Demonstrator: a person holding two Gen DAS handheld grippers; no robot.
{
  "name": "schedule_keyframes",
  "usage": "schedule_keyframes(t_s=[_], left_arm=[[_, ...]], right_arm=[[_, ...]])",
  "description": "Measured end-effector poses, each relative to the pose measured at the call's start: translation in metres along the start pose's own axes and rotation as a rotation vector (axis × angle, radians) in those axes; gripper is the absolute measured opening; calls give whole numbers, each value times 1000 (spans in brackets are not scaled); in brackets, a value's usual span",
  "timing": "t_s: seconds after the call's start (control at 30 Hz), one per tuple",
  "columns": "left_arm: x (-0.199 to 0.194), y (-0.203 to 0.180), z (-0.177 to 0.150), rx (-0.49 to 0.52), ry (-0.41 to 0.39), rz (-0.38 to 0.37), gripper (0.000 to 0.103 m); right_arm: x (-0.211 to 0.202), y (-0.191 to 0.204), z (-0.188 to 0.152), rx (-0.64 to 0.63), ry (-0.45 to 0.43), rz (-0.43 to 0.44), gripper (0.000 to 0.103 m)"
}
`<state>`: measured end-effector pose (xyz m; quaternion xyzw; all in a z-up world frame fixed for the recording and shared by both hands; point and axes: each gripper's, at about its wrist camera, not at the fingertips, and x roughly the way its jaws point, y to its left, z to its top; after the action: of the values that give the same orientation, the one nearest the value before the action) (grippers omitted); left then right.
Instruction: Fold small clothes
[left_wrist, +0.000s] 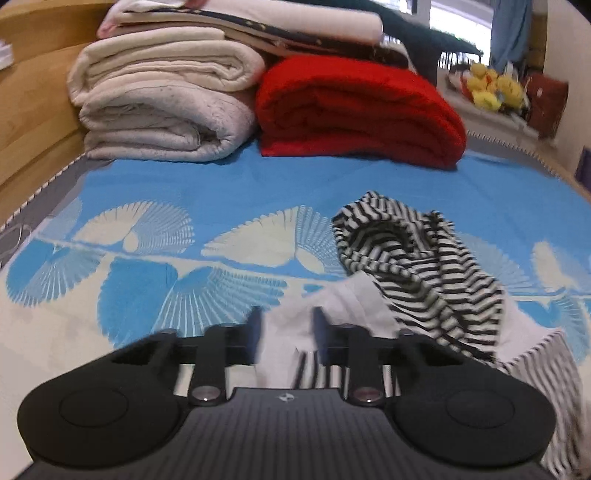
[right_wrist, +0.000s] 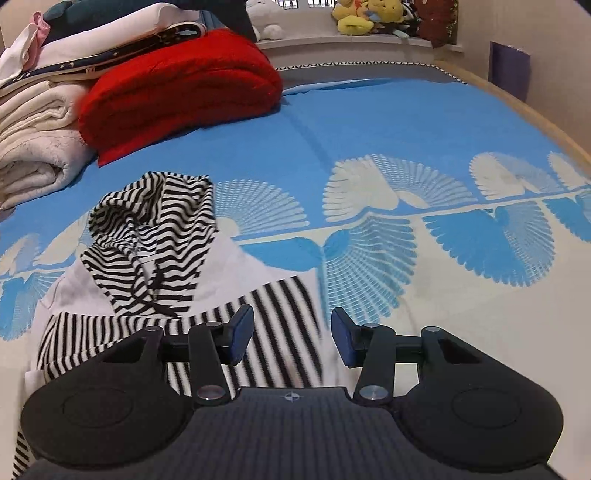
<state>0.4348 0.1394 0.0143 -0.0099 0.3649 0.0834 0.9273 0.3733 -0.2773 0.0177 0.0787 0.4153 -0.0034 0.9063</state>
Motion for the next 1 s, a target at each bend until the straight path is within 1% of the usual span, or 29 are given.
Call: schedule_keyframes(t_s=[0.03, 0.13, 0.17, 0.27, 0.33, 0.37, 0.4, 0.47, 0.5, 0.53, 0.57, 0.6, 0.63, 0.67, 0.7, 0.73, 0.77, 0.8, 0.83, 0.87, 0.93, 1.0], left_arm=[[11, -1, 9, 3, -1, 3, 22], [52, -4, 44, -25, 3, -21, 20], [66, -4, 56, -51, 15, -34, 20], [115, -6, 87, -156, 69, -110, 20], [144, -11, 102, -197, 96, -128, 21], [157, -14, 108, -209, 112, -137, 22], [171, -17, 113, -224, 132, -145, 25], [195, -23, 123, -266, 168, -137, 40], [206, -26, 128, -292, 188, -127, 53], [214, -30, 132, -322, 200, -118, 60], [220, -35, 134, -345, 202, -117, 63], [227, -41, 135, -364, 204, -125, 70], [234, -47, 136, -373, 213, -142, 74], [240, -54, 135, -363, 222, -150, 74], [246, -62, 133, -332, 235, -141, 72], [251, -70, 131, -291, 247, -122, 50], [254, -75, 127, -252, 254, -120, 24], [255, -79, 125, -225, 270, -142, 4], [249, -81, 123, -206, 256, -161, 4], [238, -84, 122, -178, 221, -168, 4], [206, -86, 122, -116, 148, -208, 4], [159, -87, 115, -55, 78, -276, 4]], right_arm=[[0, -2, 0, -6, 3, 3, 38], [-1, -7, 0, -19, 4, -2, 37], [-2, -8, 0, -27, 3, -2, 35], [-1, -9, 2, -32, 2, -3, 31], [1, -11, 4, -20, 11, 4, 26], [3, -12, 5, -11, 16, 8, 25], [4, -13, 6, -5, 20, 11, 25], [6, -14, 8, 0, 28, 16, 25], [7, -14, 9, 0, 31, 16, 25], [8, -14, 10, 1, 35, 13, 25], [9, -14, 10, 4, 39, 10, 26], [10, -16, 11, 14, 46, 8, 26], [11, -17, 11, 26, 53, 9, 26], [13, -18, 11, 36, 60, 13, 26], [14, -18, 12, 43, 64, 18, 26], [15, -18, 12, 45, 67, 22, 26], [17, -18, 12, 43, 71, 21, 26], [18, -18, 12, 39, 73, 17, 26], [19, -18, 12, 36, 75, 15, 26], [20, -18, 13, 36, 76, 14, 26], [19, -20, 15, 43, 74, 12, 26], [17, -21, 18, 51, 69, 17, 26]])
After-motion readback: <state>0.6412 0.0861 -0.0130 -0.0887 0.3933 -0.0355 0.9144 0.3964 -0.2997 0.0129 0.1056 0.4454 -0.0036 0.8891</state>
